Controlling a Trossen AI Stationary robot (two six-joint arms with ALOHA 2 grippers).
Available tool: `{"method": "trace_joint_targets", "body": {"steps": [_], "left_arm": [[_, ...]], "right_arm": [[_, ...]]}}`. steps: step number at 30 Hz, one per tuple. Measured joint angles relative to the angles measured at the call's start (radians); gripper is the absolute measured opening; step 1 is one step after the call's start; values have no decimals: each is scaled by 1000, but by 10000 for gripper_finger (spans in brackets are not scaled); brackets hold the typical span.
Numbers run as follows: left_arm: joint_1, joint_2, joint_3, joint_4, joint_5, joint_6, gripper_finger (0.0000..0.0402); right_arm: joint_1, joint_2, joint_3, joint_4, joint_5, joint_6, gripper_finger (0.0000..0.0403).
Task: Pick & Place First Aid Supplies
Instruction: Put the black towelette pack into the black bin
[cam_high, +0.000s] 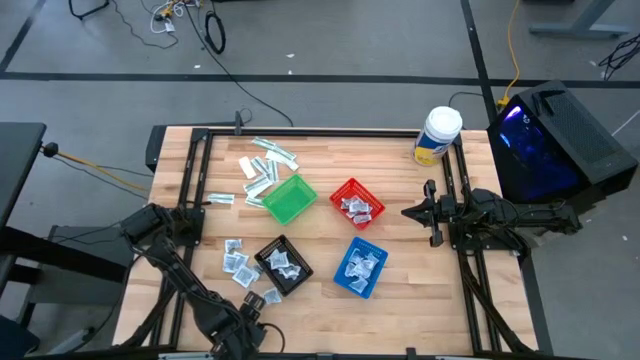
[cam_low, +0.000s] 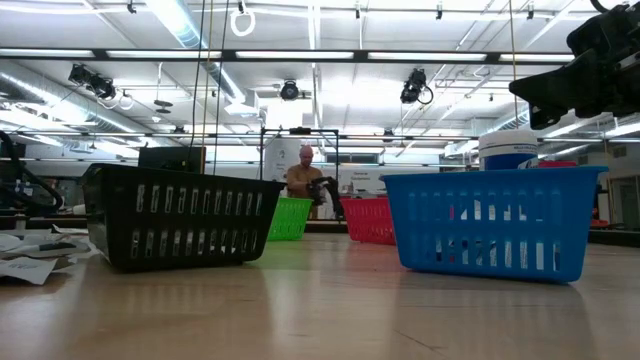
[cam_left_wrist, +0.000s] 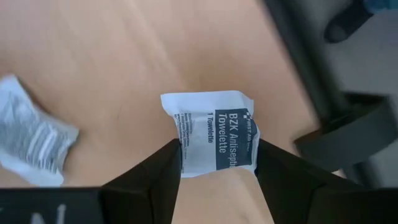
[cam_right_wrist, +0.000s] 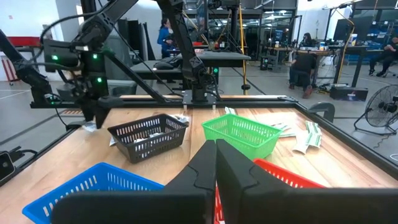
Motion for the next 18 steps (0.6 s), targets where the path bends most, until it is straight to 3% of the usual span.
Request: {"method": "trace_joint_targets", "body": {"steps": [6,18], "left_arm": [[14,0,97,-15,0,75,204],[172,0,257,-250,-56,181,204]], "right_arm": [[0,0,0,0,0,0,13],[0,0,0,0,0,0,13]]}}
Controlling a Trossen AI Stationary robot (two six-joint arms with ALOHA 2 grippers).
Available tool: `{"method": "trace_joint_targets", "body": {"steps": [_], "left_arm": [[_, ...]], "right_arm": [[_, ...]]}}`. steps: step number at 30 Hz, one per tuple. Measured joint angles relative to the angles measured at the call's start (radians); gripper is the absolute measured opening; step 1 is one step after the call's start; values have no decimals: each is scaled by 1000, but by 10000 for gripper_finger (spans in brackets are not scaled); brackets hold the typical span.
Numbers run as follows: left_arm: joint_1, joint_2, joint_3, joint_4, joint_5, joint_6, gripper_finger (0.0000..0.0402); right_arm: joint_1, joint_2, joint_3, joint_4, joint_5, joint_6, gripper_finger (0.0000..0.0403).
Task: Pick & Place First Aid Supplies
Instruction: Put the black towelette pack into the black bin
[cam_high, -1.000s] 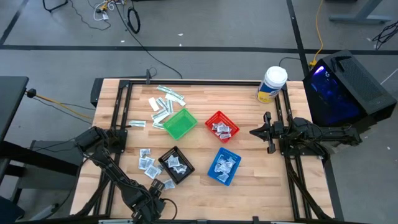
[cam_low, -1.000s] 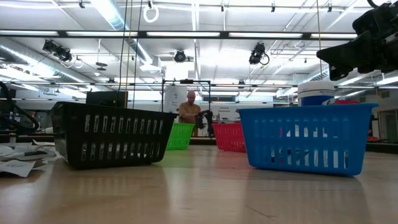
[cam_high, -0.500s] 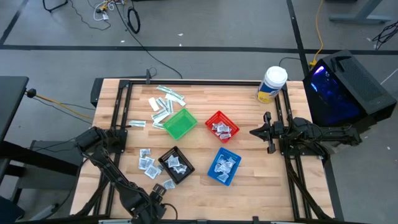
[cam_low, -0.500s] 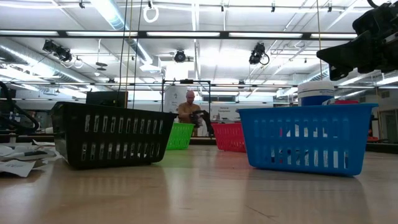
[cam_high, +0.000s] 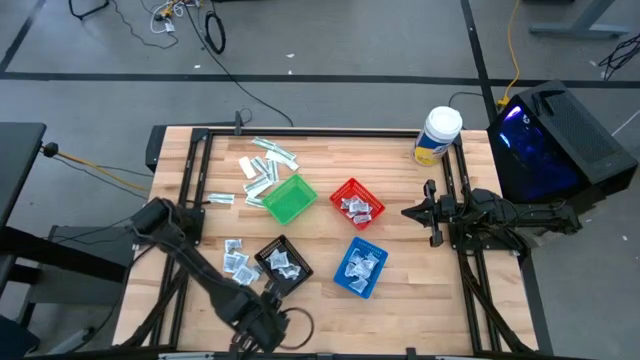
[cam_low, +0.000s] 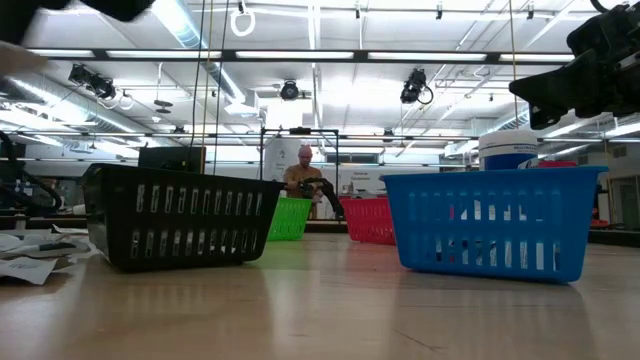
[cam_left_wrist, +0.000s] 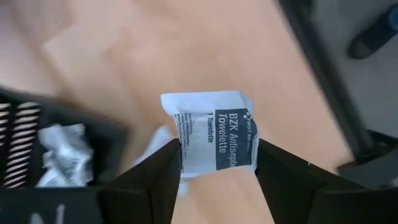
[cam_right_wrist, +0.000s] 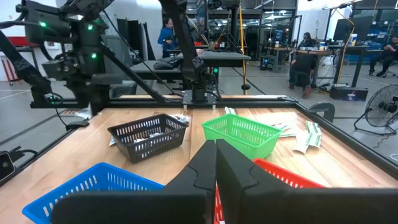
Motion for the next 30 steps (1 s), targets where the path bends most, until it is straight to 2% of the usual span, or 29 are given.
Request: {"method": "trace_joint_targets", "body": {"steps": [16,23,26,30], "left_arm": [[226,-29,2,-166,-11,185,204],[281,-31,2,-161,-78,301,205],[291,-31,2,-162,-76,332,218],[291,-31,2,-162,-75,346,255]], "right_arm": [[0,0,0,0,0,0,13],[0,0,0,0,0,0,13],[0,0,0,0,0,0,13],[0,0,0,0,0,0,13]]}}
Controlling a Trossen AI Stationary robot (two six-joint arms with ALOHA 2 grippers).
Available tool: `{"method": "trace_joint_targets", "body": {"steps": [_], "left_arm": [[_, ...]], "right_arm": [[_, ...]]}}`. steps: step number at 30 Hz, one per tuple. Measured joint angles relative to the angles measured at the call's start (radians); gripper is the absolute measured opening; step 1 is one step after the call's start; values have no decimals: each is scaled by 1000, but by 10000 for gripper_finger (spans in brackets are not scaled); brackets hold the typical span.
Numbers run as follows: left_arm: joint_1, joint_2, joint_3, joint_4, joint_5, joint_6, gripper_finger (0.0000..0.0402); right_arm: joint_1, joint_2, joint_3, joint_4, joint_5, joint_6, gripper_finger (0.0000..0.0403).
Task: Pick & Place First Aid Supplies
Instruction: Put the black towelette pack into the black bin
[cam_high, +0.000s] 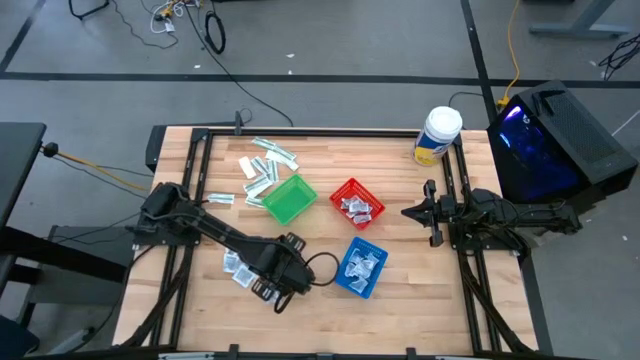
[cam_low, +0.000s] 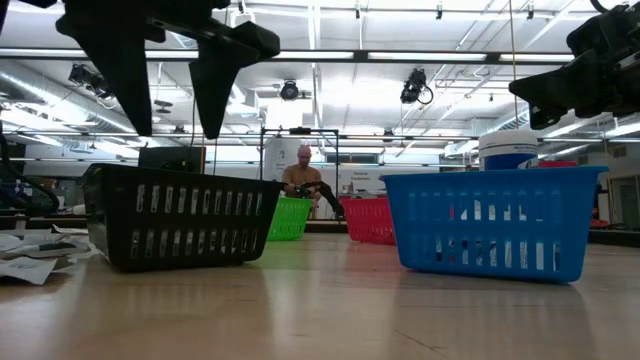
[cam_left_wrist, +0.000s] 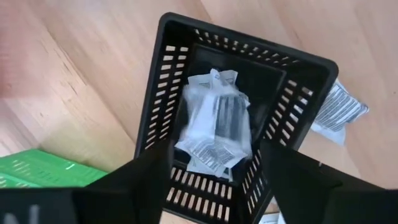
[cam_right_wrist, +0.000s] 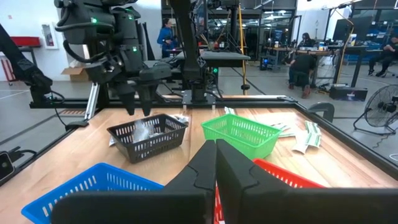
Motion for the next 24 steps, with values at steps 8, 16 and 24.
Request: {"method": "trace_joint_targets", "body": {"steps": [8,16,24], "left_arm": [[-12,-30,8,-14,20,-8,295],[-60,-165,17,-52,39,-111,294],[-146,-246,17,-52,-6,-280,293]], "right_arm": [[0,0,0,0,0,0,13],[0,0,0,0,0,0,13],[0,0,0,0,0,0,13]]}}
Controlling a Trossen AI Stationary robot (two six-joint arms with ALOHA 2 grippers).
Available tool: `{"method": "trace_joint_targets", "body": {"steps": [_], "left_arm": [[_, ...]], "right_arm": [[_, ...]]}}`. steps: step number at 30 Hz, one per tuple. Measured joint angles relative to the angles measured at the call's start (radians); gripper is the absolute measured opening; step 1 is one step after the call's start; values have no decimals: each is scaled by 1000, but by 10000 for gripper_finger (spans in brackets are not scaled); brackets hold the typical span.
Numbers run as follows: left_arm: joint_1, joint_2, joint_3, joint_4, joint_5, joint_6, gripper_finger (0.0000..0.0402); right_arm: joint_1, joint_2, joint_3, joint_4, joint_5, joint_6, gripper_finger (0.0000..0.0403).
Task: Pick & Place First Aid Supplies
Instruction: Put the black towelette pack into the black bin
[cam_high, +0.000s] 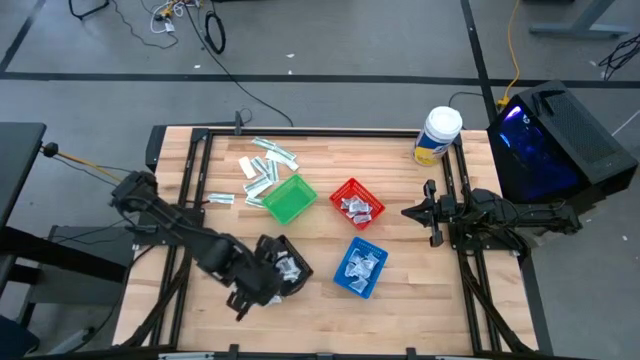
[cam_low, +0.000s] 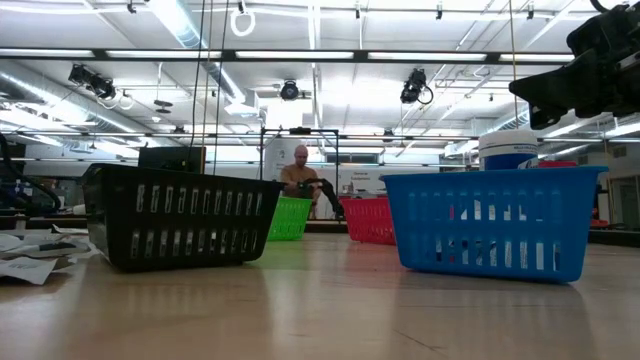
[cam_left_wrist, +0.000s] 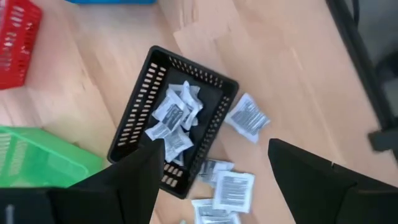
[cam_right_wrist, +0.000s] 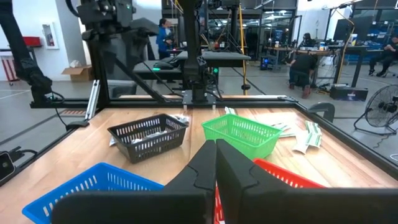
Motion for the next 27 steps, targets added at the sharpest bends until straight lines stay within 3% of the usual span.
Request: {"method": "trace_joint_targets", "body": {"steps": [9,18,27], "left_arm": [[-84,-20,-13,49,-85,-145,293],[-152,-79,-213,277,-14,-199,293],[-243,-115,-402,441,-63,-366,293]], "right_arm": [[0,0,0,0,0,0,13],[0,0,0,0,0,0,13],[0,0,0,0,0,0,13]]}}
